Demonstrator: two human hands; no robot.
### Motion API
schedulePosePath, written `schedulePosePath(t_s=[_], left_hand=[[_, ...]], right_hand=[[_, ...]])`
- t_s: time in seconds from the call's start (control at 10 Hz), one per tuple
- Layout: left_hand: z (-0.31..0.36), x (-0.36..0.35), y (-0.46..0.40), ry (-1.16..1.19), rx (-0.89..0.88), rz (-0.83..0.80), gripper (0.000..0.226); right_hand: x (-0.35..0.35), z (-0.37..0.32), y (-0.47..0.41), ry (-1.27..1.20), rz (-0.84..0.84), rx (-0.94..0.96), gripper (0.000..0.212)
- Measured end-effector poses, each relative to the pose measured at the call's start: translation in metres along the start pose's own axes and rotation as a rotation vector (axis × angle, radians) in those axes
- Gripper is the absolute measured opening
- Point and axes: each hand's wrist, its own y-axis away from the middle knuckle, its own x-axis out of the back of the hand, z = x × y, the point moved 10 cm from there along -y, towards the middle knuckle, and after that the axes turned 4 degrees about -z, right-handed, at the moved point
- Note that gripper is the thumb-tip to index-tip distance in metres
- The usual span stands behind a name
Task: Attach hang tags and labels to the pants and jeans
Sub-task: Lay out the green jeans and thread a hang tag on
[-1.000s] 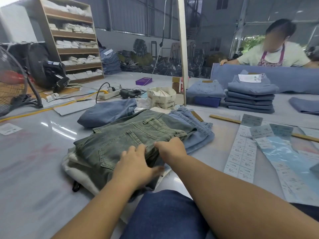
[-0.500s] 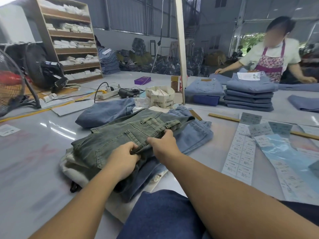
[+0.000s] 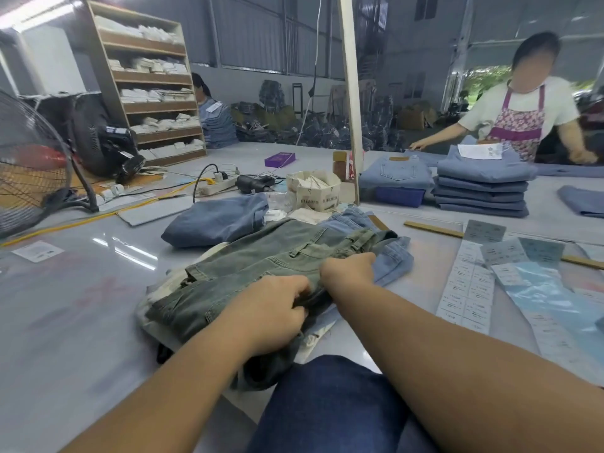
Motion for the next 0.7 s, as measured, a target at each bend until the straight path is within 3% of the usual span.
schedulePosePath(t_s=[0.1, 0.2, 0.3, 0.4, 0.5, 0.6, 0.7], left_hand=[[0.002, 0.004, -0.001, -0.075, 0.195, 0.073, 0.033], [0.014, 0.012, -0.004, -0.23, 0.299, 0.092, 0.05], [0.039, 0.038, 0.004, -0.283, 0.257, 0.219, 0.03], [0.074, 0.052, 0.022, -0.358, 0.166, 0.296, 0.028], [0.14, 0.09, 0.078, -0.209, 0.133, 0.329, 0.03], [0.174, 0.109, 0.105, -0.063, -0.051, 0.48, 0.03], [0.219, 0.132, 0.149, -0.202, -0.182, 0.724, 0.017]], right_hand=[[0.005, -0.027, 0.018, 0.057, 0.02, 0.092, 0.067], [0.005, -0.054, 0.049, 0.031, -0.004, 0.207, 0.087], [0.026, -0.07, 0.082, 0.01, 0.011, 0.287, 0.081], [0.053, -0.07, 0.115, -0.077, -0.014, 0.234, 0.075], [0.096, -0.076, 0.169, 0.059, 0.061, 0.207, 0.076], [0.149, -0.099, 0.214, 0.399, 0.316, 0.369, 0.085], [0.191, -0.134, 0.272, 0.487, 0.465, 0.653, 0.086]])
